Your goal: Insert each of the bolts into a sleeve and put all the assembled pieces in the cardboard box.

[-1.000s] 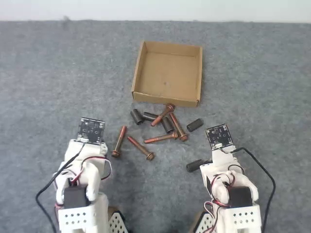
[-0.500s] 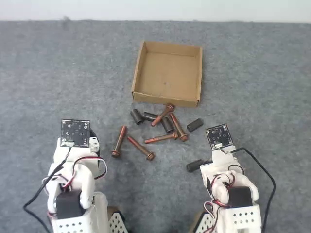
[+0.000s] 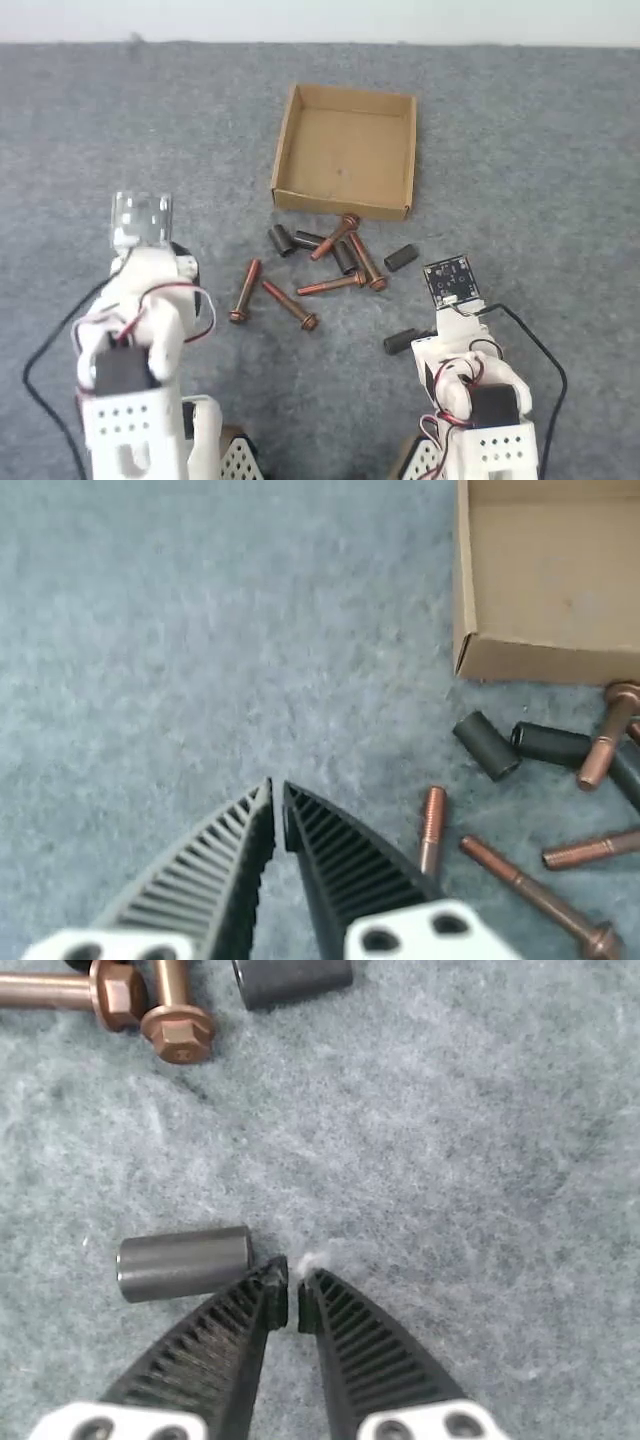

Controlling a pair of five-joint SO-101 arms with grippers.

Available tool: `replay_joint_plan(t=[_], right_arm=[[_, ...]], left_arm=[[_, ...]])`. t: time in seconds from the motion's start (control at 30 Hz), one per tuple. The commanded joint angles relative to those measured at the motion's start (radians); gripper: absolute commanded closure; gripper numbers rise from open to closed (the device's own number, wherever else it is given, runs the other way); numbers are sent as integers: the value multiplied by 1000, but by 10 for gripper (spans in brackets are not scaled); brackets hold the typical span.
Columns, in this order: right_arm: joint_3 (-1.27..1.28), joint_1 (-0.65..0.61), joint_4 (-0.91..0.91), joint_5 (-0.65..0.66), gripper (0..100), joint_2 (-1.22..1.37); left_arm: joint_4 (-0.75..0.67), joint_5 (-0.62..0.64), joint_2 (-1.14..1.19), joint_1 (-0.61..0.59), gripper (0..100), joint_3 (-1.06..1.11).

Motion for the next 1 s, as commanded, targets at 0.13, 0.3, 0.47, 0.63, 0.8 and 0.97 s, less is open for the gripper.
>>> replay_joint_plan(t=[0.13, 0.3, 0.47, 0.63, 0.8, 0.97], right_arm=[[12, -5, 4, 9, 991, -21], [12, -5, 4, 9, 991, -21], [12, -5, 4, 9, 991, -21], [12, -5, 4, 9, 991, -21], [12, -5, 4, 9, 991, -21], [12, -5, 4, 9, 991, -21]], left_arm=[[-121, 48, 262, 48, 987, -71], [-126, 109, 365, 137, 987, -77], [-160, 155, 391, 144, 977, -77], [-187, 215, 391, 87, 880, -73], [-247, 265, 393, 66, 859, -25], [-255, 264, 393, 64, 856, -5]])
